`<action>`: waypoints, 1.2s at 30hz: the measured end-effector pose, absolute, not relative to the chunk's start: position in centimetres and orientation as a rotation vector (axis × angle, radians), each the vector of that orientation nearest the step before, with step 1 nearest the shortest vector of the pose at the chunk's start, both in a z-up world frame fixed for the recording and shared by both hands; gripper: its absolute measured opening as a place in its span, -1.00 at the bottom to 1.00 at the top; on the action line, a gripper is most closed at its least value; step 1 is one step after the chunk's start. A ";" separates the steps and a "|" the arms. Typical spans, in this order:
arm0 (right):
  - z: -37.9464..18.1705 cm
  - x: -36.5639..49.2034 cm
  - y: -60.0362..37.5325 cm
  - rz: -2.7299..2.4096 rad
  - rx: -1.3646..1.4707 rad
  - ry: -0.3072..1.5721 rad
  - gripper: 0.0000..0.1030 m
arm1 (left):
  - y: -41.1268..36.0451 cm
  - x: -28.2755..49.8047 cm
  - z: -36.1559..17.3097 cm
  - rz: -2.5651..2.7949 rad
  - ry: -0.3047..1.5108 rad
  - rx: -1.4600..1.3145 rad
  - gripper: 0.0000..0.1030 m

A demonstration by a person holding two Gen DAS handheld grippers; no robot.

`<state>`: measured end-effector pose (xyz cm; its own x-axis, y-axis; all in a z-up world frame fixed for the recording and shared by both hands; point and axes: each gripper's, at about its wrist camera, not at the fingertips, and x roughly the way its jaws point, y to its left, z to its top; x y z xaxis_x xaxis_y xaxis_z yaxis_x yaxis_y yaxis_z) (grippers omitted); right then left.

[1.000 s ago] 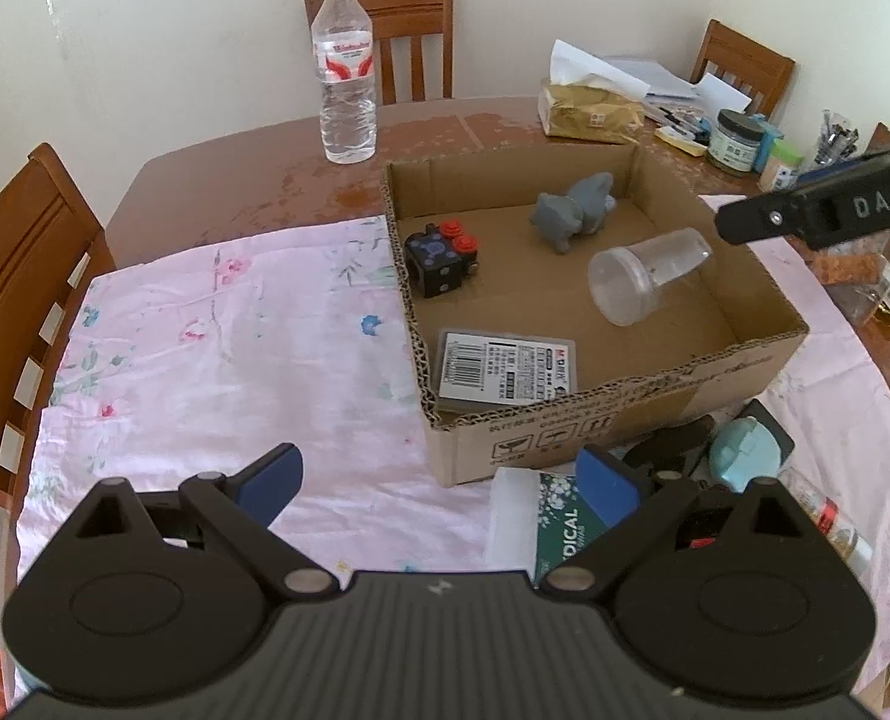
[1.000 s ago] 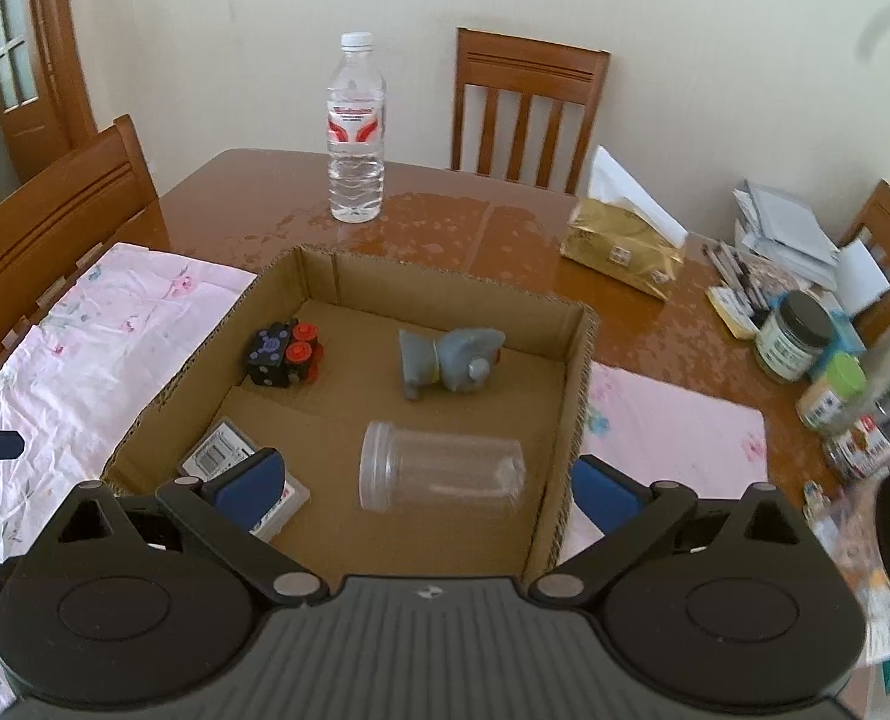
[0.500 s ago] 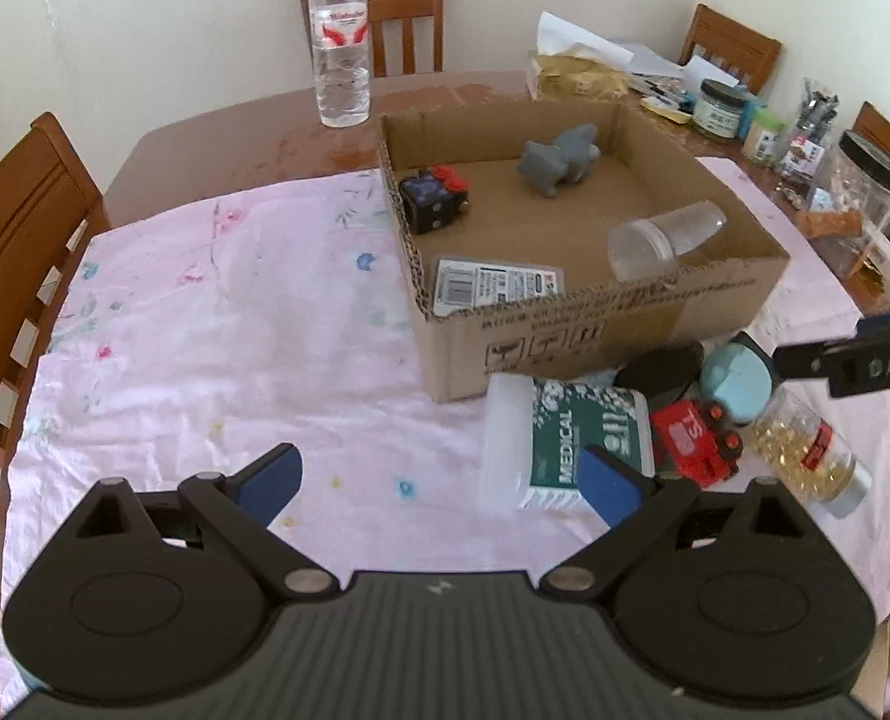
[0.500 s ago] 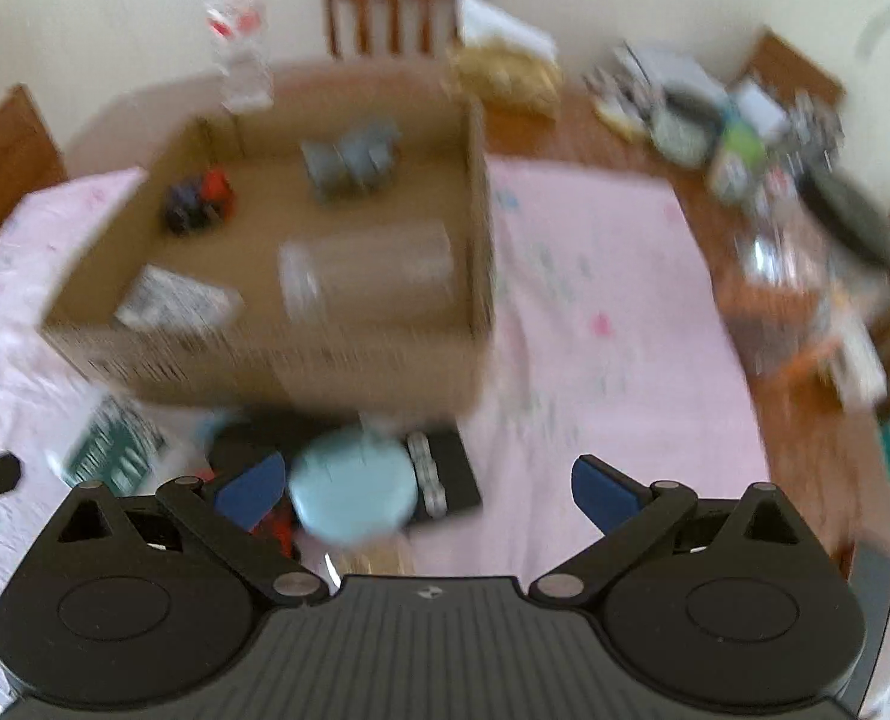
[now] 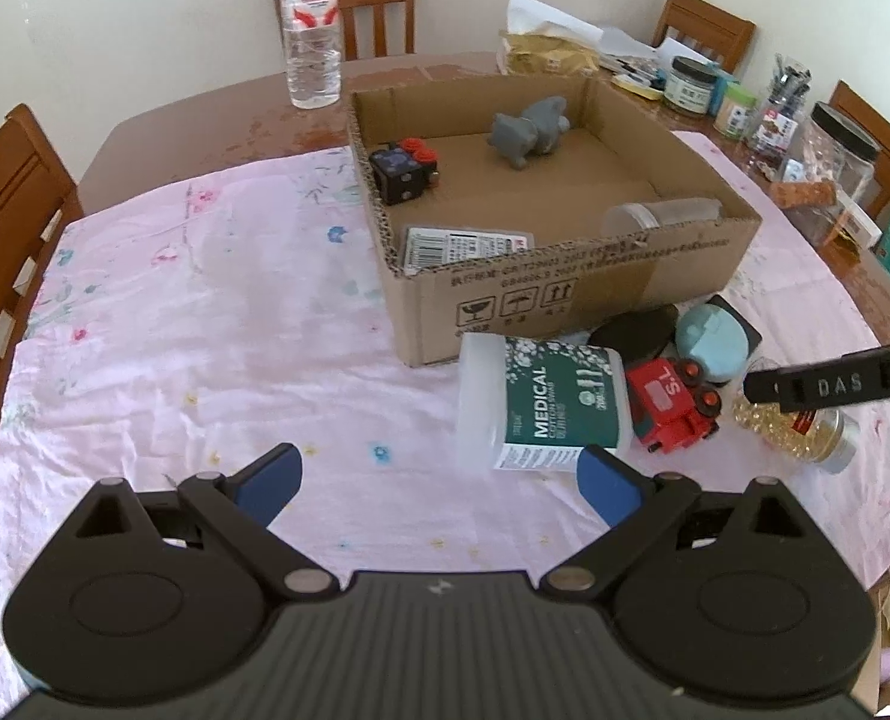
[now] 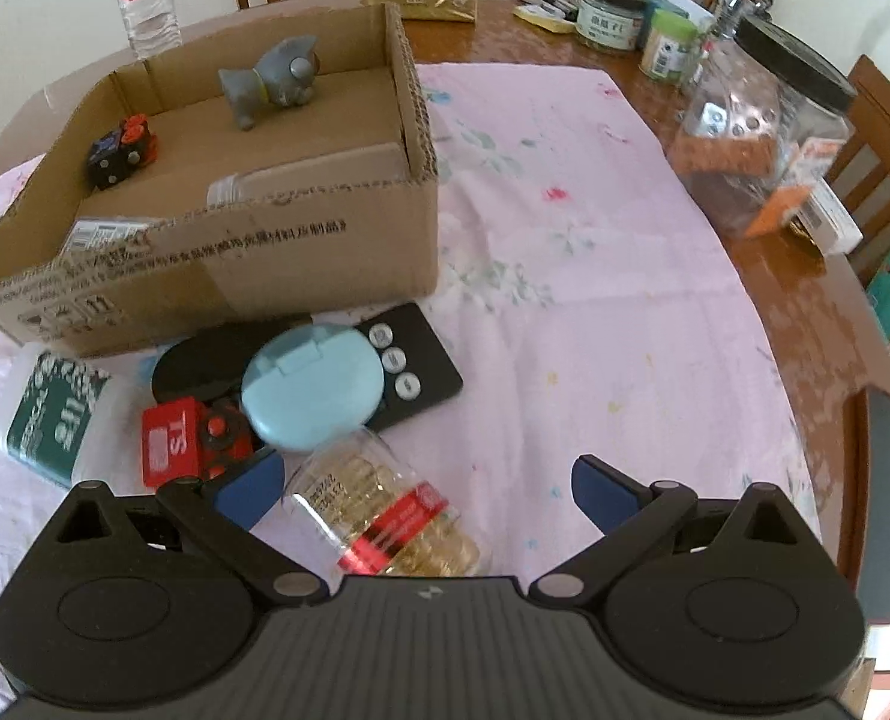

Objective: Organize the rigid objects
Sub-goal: 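Grasp the white MEDICAL bottle with the left tool while the right tool grasps the gold capsule bottle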

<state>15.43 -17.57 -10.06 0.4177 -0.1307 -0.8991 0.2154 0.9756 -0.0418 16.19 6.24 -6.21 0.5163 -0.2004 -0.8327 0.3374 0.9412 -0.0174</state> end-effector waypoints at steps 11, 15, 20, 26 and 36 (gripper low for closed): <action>-10.9 10.8 -17.8 -0.187 0.057 1.122 1.00 | 4.7 16.2 -7.0 -0.402 0.991 0.204 0.90; -12.7 10.0 -18.7 -0.184 0.089 1.165 1.00 | 4.3 16.2 -7.3 -0.427 1.001 0.205 0.90; -13.1 9.4 -18.4 -0.154 0.043 1.104 1.00 | 4.0 16.2 -8.2 -0.454 1.022 0.184 0.90; -13.4 8.8 -18.5 -0.121 0.018 1.028 1.00 | 3.5 16.1 -10.5 -0.473 1.052 0.176 0.90; -13.5 8.7 -18.7 -0.081 -0.005 0.989 1.00 | 2.0 15.7 -12.4 -0.433 0.999 0.236 1.00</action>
<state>8.68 -18.66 -13.49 0.5468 -0.0700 -0.8343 0.0658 0.9970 -0.0405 15.69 1.96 -12.44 0.4661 -0.2424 -0.8509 0.4552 0.8904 -0.0044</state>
